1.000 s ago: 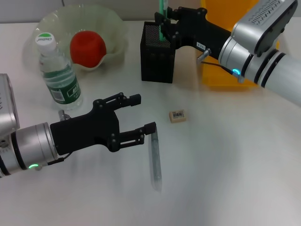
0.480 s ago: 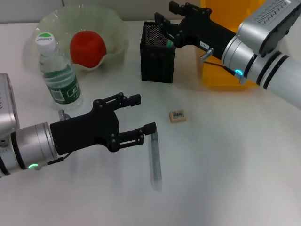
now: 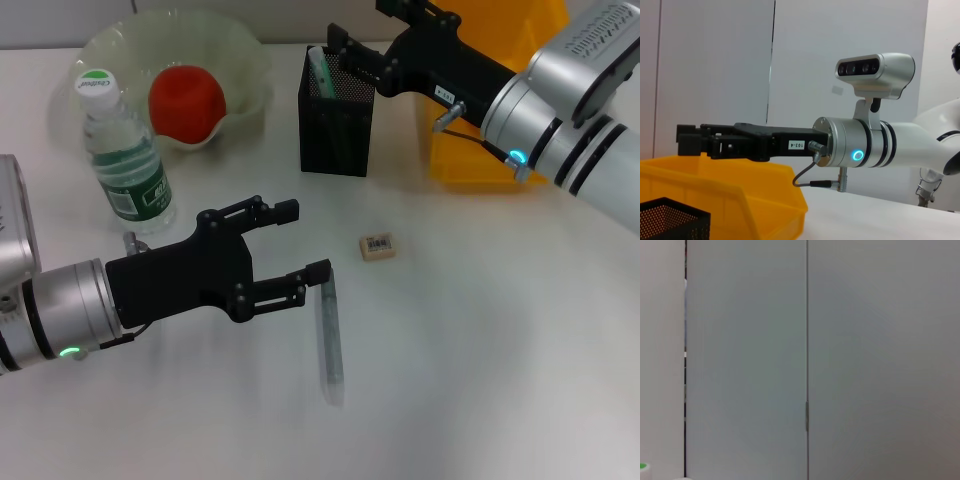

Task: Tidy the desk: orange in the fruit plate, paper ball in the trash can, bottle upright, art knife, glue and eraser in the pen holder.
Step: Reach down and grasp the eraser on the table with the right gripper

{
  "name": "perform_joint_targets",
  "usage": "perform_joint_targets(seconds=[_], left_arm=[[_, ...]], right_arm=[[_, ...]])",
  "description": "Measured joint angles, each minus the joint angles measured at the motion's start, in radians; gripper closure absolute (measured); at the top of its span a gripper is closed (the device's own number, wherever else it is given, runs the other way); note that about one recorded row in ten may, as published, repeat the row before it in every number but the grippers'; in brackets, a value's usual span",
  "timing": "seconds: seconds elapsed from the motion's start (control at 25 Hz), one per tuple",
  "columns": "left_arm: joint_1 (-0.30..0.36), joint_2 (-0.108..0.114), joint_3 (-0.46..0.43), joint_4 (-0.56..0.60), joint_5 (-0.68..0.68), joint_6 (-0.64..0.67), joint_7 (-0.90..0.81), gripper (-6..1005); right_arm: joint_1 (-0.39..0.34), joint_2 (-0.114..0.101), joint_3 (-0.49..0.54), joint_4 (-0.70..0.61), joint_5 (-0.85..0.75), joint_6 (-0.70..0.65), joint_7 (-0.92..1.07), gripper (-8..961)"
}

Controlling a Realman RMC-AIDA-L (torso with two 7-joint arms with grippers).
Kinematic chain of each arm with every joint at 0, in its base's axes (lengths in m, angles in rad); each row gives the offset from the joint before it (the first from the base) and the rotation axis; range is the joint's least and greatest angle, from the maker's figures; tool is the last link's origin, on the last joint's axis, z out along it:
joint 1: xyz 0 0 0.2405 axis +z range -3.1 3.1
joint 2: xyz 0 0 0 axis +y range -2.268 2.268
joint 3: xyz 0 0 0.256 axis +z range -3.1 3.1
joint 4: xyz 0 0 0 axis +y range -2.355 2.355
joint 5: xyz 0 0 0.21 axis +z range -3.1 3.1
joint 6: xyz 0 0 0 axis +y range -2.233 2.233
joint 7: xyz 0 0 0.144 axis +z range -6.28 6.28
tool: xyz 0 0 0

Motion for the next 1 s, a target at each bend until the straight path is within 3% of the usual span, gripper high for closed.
perform_joint_targets(seconds=[0.32, 0.52, 0.72, 0.76, 0.8, 1.0], left_arm=[[0.006, 0.002, -0.001, 0.002, 0.003, 0.000, 0.000, 214], [0.009, 0.006, 0.001, 0.005, 0.005, 0.000, -0.004, 214], [0.012, 0.013, 0.003, 0.010, 0.009, 0.008, -0.008, 214], [0.015, 0.018, 0.005, 0.013, 0.015, 0.010, -0.010, 214], [0.015, 0.018, 0.005, 0.013, 0.015, 0.010, -0.010, 214], [0.031, 0.031, 0.005, 0.018, 0.027, 0.018, -0.013, 214]], right_arm=[[-0.027, -0.001, 0.044, 0.000, 0.000, -0.056, 0.027, 193], [-0.082, -0.009, 0.012, -0.093, -0.041, -0.196, 0.203, 193], [-0.162, -0.011, -0.155, -0.281, -0.074, -0.356, 0.445, 194], [-0.198, -0.012, -0.252, -0.388, -0.075, -0.386, 0.540, 194], [-0.198, -0.012, -0.252, -0.388, -0.075, -0.386, 0.540, 194], [-0.281, -0.025, -0.416, -0.645, -0.140, -0.425, 0.774, 194]])
